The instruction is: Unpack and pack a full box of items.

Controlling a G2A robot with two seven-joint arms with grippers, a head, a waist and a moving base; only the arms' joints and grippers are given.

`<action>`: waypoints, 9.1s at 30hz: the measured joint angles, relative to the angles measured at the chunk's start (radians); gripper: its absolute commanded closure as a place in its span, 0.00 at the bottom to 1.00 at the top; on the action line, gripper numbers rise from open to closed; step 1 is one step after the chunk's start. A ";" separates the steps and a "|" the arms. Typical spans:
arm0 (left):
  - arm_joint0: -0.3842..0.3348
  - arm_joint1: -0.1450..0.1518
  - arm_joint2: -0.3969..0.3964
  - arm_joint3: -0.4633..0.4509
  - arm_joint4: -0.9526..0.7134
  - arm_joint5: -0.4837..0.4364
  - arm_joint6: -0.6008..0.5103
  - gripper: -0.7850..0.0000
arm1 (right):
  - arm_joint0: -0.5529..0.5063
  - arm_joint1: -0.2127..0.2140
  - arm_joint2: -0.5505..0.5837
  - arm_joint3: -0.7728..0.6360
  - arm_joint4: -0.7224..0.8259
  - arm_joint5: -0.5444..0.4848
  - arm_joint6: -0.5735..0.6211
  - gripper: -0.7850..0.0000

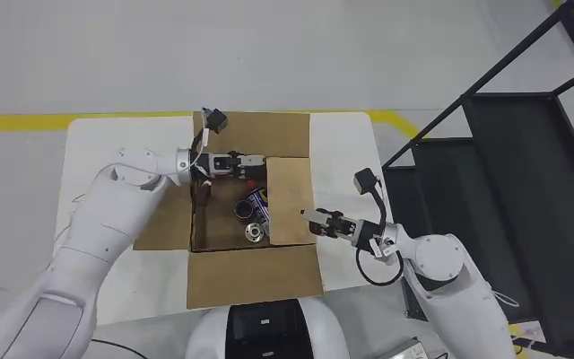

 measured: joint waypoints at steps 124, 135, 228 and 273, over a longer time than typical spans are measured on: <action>0.673 0.105 -0.968 -0.515 0.027 0.291 -0.158 0.00 | 0.571 -0.065 -0.716 0.091 -0.810 0.698 -0.039 0.00; 0.691 0.107 -0.973 -0.513 0.044 0.304 -0.101 0.00 | 0.571 -0.065 -0.716 0.091 -0.810 0.698 -0.039 0.00; 0.793 0.216 -1.059 -0.622 -0.175 0.088 -0.100 0.00 | 0.570 -0.065 -0.716 0.091 -0.810 0.698 -0.039 0.00; 0.793 0.216 -1.059 -0.622 -0.175 0.088 -0.100 0.00 | 0.940 -0.182 -0.994 0.585 -1.072 0.180 0.389 0.00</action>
